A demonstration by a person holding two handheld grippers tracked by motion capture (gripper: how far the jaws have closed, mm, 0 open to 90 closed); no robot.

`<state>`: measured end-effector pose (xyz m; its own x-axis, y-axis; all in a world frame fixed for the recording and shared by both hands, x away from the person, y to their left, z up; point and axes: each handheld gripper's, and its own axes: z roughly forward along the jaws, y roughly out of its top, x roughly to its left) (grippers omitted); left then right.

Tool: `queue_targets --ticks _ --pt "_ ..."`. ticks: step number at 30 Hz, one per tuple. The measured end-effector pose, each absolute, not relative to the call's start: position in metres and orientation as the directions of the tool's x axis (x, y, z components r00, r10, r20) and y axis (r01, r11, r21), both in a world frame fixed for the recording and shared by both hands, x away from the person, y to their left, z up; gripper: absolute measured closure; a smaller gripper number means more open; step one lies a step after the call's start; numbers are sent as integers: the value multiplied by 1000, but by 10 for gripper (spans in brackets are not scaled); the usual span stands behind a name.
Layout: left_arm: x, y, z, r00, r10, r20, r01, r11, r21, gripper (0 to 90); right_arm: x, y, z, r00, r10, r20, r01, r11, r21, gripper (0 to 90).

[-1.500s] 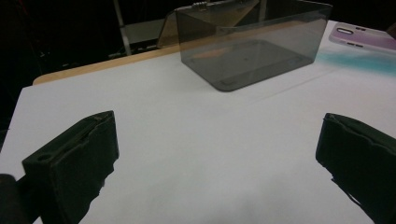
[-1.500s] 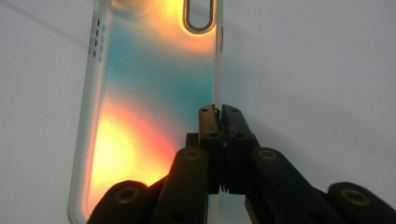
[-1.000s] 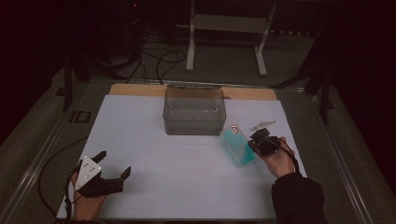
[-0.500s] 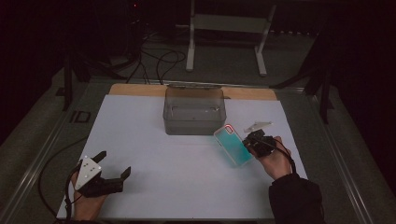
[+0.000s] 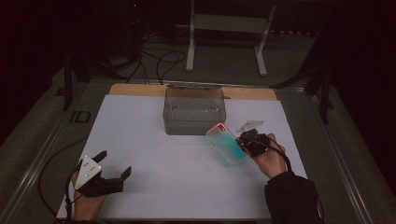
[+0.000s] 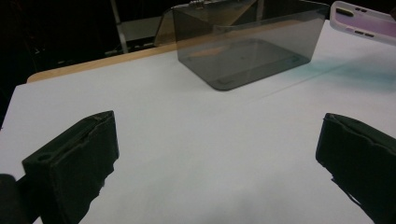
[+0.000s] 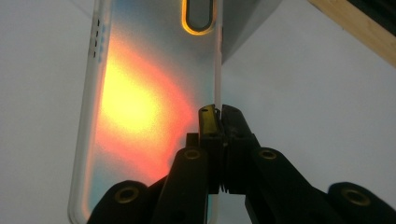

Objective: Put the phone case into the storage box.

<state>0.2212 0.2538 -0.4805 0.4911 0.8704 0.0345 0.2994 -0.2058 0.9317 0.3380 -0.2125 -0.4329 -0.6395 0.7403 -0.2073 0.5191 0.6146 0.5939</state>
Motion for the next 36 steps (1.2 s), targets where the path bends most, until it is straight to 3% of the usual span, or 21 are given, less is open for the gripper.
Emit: queue_targets --ticks 21,36 --pt "229 253 -468 508 861 -36 322 -151 935 1 335 -186 -421 -701 662 -264 420 683 597 886" --pt "242 240 -458 552 832 -43 339 -177 924 1 332 -175 -416 -730 616 -295 353 710 609 886"
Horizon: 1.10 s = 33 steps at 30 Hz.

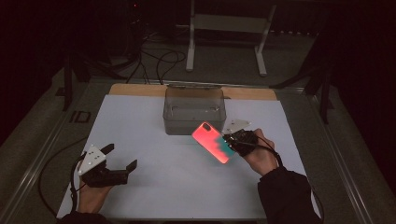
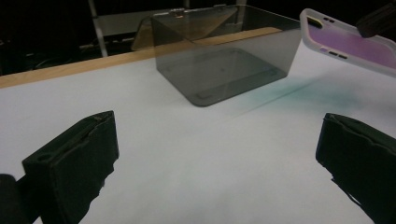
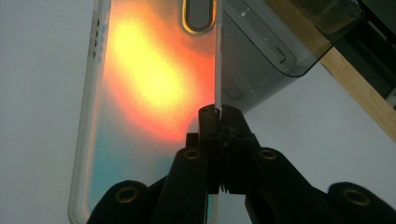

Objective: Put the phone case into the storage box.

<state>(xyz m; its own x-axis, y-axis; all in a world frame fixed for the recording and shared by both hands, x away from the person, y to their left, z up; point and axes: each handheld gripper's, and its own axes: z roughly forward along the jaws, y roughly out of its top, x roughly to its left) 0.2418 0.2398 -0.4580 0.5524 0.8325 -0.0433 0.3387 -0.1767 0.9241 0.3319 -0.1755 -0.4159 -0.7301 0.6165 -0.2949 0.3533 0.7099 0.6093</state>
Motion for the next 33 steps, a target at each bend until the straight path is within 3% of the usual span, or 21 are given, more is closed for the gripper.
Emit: queue_targets --ticks 33 --pt "268 210 -447 643 763 -67 373 -236 897 1 319 -146 -411 -774 524 -355 237 760 606 886"
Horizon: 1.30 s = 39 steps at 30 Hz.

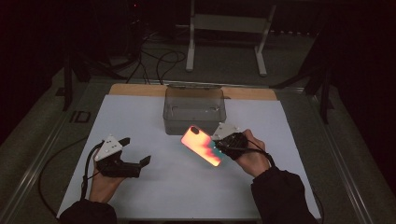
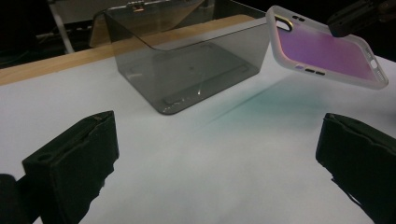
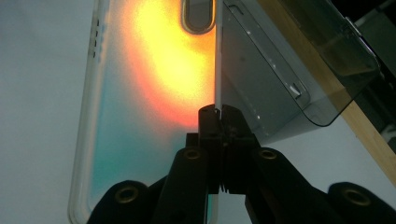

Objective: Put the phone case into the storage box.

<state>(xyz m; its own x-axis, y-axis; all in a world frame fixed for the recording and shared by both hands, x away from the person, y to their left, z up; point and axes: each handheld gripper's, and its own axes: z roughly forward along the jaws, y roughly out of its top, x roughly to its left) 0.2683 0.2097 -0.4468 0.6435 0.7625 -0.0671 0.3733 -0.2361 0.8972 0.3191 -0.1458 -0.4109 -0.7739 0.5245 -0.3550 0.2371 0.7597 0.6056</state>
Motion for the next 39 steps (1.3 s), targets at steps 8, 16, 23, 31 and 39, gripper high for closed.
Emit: queue_targets --ticks 8,16,23,31,39 --pt "274 202 -444 664 743 -77 376 -244 894 1 317 -142 -411 -782 504 -366 213 769 603 886" --pt "282 194 -441 687 721 -91 385 -255 887 1 317 -140 -412 -786 497 -368 202 768 608 886" --pt "291 184 -439 711 694 -109 396 -268 878 1 315 -139 -411 -787 492 -372 189 767 613 886" --pt "299 178 -435 733 668 -129 408 -279 870 2 313 -136 -410 -791 484 -374 174 764 621 886" --pt "308 169 -434 749 645 -152 422 -287 860 12 311 -133 -409 -790 480 -381 160 762 628 886"
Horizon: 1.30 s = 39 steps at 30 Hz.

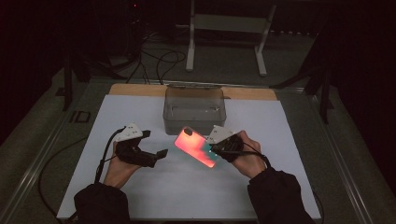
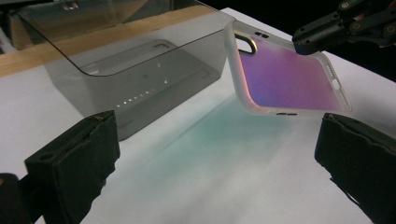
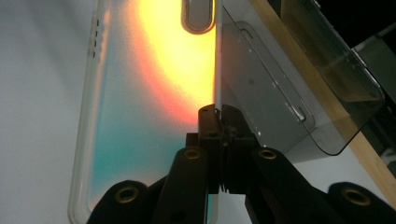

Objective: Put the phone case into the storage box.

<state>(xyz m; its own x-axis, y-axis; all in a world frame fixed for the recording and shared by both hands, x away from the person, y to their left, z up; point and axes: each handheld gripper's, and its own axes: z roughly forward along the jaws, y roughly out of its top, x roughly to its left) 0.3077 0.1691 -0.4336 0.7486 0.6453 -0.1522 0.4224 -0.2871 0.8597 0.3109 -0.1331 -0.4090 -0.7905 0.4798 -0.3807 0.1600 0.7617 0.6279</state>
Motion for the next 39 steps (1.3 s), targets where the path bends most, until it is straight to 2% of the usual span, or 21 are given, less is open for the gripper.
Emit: queue_targets --ticks 15,24,25,39 --pt "323 144 -431 779 592 -206 452 -304 839 91 308 -130 -408 -795 463 -391 135 764 631 886" --pt "332 135 -431 782 565 -261 489 -297 820 192 307 -130 -407 -795 462 -393 130 763 633 886" --pt "337 130 -432 783 546 -299 515 -298 804 224 306 -129 -407 -795 460 -395 127 763 634 886" --pt "348 122 -444 792 446 -416 572 -303 763 456 302 -125 -406 -803 429 -414 79 765 640 886"
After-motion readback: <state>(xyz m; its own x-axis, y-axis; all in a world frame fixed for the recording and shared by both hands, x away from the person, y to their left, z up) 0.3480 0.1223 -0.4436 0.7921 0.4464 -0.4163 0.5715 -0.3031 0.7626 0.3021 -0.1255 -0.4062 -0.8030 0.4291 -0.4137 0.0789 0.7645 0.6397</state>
